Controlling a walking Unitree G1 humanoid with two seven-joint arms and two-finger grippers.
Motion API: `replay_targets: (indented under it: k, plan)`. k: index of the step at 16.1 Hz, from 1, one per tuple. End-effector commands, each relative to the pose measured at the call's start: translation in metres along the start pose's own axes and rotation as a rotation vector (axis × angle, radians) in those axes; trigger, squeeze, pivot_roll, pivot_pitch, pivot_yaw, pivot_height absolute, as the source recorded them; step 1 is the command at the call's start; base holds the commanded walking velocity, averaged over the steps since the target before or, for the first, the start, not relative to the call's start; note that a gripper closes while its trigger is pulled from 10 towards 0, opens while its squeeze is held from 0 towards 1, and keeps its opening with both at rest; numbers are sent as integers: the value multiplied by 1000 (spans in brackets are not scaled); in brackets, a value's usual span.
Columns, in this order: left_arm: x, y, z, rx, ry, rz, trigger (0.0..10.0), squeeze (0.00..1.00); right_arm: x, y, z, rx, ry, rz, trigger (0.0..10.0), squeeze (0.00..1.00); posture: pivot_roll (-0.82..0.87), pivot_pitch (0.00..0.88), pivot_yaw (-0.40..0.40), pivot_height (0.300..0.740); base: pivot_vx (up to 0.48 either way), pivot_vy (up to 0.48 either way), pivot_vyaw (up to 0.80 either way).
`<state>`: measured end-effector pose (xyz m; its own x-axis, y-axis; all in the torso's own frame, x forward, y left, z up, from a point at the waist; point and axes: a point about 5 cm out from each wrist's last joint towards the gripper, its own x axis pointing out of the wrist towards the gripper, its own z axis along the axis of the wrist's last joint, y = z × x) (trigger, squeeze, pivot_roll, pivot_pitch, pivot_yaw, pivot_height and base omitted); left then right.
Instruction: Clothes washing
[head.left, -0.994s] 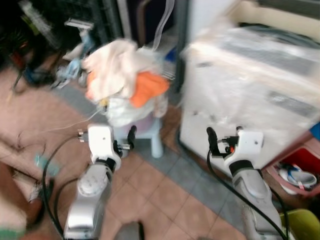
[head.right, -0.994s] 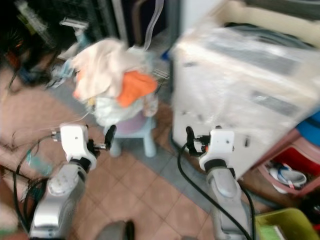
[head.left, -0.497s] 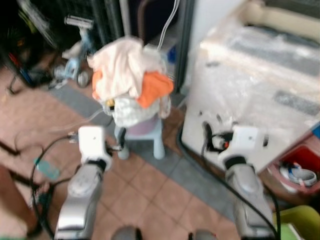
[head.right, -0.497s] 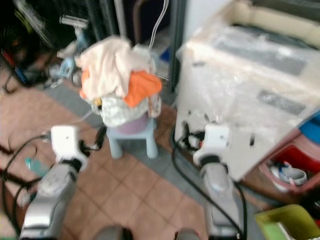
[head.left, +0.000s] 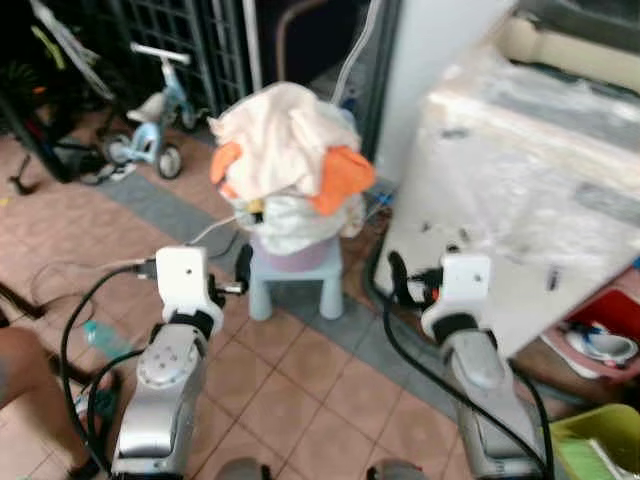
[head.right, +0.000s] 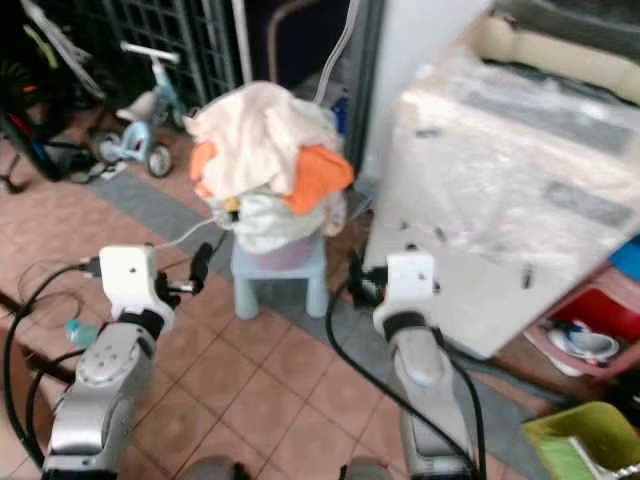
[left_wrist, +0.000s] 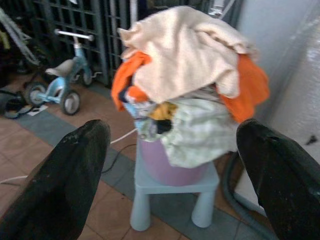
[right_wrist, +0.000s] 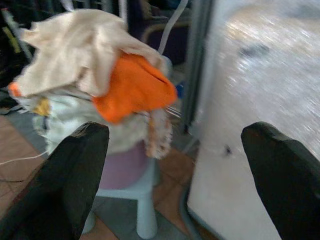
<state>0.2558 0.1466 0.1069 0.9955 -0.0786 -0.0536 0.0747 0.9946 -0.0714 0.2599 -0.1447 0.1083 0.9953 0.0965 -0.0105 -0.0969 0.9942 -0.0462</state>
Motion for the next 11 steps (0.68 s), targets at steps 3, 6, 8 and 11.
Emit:
replay_targets:
  k: [3, 6, 8, 11]
  plan:
    - [-1, 0, -1, -19, -3, 7, 10000, 0, -4, 1, 0, -8, -6, 51, 10000, 0, -48, 68, 15, 740, 384, 0, 0]
    - [1, -2, 0, -31, -11, 3, 10000, 0, -3, 6, 3, -12, -23, 101, 10000, 0, -53, 67, 10, 740, 440, 0, 0]
    - [0, -3, -2, -36, -7, 3, 10000, 0, -2, 8, 5, -23, -41, 135, 10000, 0, -51, 63, 10, 740, 480, 0, 0]
    - [1, -3, -2, -34, -7, 6, 10000, 0, -1, 14, 9, -41, -73, 191, 10000, 0, -48, 60, 5, 740, 480, 0, 756]
